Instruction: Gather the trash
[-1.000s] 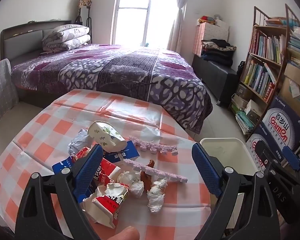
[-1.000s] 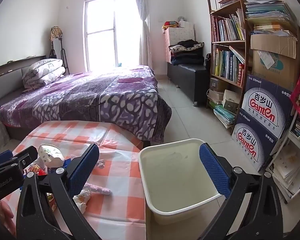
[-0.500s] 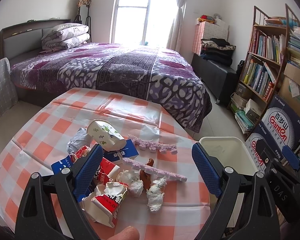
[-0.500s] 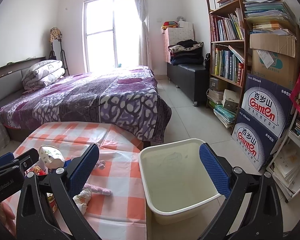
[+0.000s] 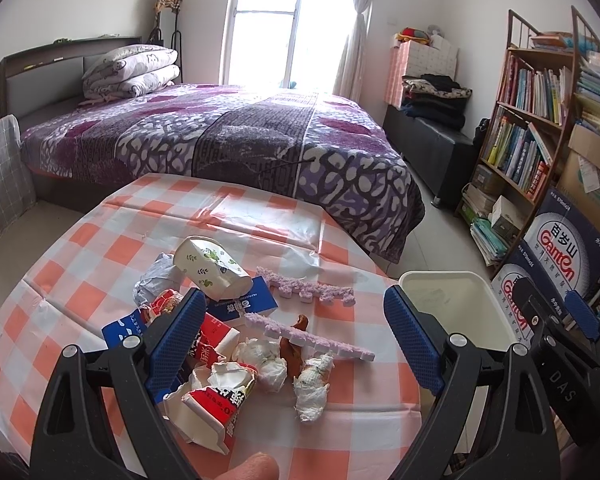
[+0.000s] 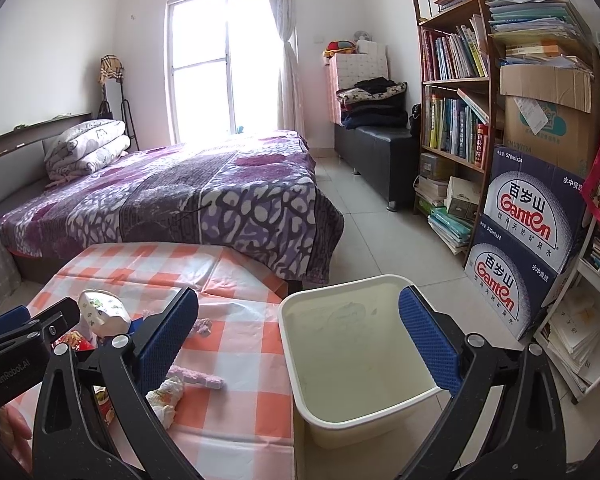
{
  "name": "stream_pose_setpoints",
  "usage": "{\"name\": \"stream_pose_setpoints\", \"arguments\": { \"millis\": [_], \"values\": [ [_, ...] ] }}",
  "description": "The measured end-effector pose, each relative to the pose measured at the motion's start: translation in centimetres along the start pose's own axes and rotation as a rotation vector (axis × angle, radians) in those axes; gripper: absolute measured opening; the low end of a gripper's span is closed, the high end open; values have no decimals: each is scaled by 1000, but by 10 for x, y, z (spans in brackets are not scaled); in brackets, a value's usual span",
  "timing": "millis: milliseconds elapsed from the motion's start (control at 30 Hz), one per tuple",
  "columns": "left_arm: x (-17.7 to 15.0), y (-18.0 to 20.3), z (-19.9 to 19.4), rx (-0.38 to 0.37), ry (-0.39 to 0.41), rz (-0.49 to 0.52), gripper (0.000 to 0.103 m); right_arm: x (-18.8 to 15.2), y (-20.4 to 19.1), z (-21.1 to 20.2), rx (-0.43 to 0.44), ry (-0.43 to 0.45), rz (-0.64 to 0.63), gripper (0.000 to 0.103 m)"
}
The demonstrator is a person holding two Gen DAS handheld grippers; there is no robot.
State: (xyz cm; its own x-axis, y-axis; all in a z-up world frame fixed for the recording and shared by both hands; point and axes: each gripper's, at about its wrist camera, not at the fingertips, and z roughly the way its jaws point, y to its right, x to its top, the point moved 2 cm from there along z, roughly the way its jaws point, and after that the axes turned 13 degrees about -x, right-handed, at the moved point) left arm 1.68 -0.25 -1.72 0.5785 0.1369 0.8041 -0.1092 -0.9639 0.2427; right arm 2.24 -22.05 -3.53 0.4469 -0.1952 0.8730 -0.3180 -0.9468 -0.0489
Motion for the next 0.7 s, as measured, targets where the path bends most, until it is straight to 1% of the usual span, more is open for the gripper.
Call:
{"name": "stream_pose_setpoints", "arguments": {
  "millis": [133,200,700],
  "values": [
    [0,0,0,1,2,3,88,-1,-3,-1,0,-1,-2,96],
    [-1,0,1,2,0,5,88,-5,8,8,-1,-3,-2,96],
    [-4,-1,3,20,-13,26,88,-6,8,7,-3,0,-10,96]
  ]
}}
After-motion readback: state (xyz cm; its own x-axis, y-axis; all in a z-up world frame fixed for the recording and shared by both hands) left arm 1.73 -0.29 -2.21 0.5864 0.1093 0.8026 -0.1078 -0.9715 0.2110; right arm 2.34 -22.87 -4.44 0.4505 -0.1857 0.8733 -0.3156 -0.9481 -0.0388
